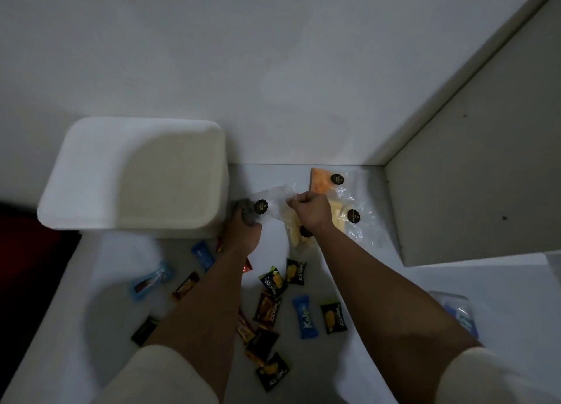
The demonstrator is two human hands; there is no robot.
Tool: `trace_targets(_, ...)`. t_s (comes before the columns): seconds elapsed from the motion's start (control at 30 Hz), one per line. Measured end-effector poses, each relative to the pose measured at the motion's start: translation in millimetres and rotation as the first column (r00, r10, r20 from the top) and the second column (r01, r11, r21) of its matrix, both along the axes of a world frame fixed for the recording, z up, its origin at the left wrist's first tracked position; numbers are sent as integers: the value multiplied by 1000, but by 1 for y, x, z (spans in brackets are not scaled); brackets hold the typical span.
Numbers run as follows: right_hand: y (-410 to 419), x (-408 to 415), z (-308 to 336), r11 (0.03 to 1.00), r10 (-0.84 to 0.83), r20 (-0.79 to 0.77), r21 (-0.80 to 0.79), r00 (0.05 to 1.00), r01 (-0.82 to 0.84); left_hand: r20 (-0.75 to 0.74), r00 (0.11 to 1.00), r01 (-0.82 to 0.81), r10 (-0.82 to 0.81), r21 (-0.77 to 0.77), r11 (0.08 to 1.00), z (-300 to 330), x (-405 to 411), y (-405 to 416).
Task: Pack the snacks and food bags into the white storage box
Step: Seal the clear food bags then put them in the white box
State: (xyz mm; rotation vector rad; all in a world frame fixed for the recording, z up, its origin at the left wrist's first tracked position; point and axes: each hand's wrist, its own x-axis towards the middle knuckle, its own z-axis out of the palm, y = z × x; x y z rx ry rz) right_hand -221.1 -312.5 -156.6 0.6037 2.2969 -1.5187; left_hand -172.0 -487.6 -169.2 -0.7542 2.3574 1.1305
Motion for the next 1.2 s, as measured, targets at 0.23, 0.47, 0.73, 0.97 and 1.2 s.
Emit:
trace_targets(0.23, 7, 9, 32, 950, 6, 23, -313, 1000, 1, 2, 972, -233, 234, 128, 964, 14, 1, -2)
trace_targets(0.47, 24, 30, 87, 933, -24, -30, -361, 999, 12, 31, 950, -304, 311, 329, 894, 47, 4, 7)
trace_targets(0.73, 32, 82, 127, 958, -135, -228, -277, 964, 68, 282, 854, -475, 438, 765, 434, 94, 46, 8)
trace_targets(0.97, 36, 151, 132, 992, 15, -176, -120, 984, -37, 214, 866, -442, 453, 751, 491, 111, 85, -2)
trace_targets(1.2, 42, 196, 147, 921, -84, -45, -384, 995, 61, 150, 899, -358, 413, 794, 491, 118, 115, -8)
